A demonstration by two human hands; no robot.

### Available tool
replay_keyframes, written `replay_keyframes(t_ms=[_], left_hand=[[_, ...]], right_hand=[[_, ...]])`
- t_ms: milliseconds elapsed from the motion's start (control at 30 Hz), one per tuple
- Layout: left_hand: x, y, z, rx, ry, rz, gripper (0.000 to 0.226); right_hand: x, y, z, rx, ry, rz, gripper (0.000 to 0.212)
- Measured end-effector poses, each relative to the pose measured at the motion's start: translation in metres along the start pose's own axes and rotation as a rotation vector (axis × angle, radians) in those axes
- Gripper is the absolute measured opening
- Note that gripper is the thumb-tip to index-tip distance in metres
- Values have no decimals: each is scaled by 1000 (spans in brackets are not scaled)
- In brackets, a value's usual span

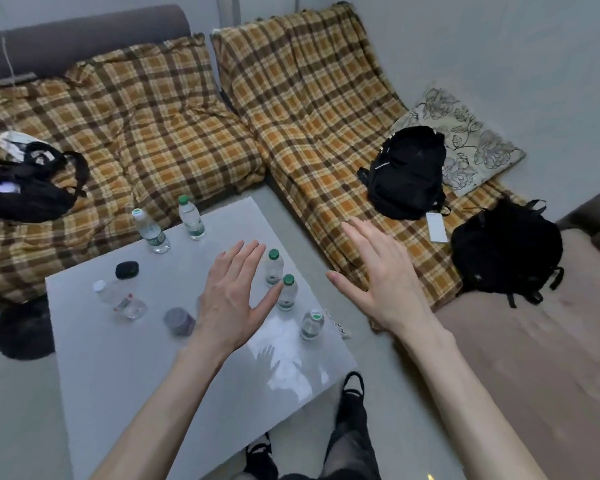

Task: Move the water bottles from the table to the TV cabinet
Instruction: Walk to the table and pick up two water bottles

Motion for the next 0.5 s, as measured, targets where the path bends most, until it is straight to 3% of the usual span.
replay_keyframes(t_ms=[300, 500], left_hand=[[-8, 17, 56, -18, 33, -279, 66], [-18, 17, 108, 3, 53, -408, 62]], right_hand=[[-49, 77, 50, 161, 124, -295, 73], [-67, 88, 122, 306, 228, -423, 68]])
Point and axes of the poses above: each hand's wrist, its own y-axis towards the middle knuckle, its own z-axis out of the palm, x = y × z, the point moved 10 cm from there along y, towards the middle knuckle, and after that the axes turned 3 degrees about x, right-handed, at the moved point
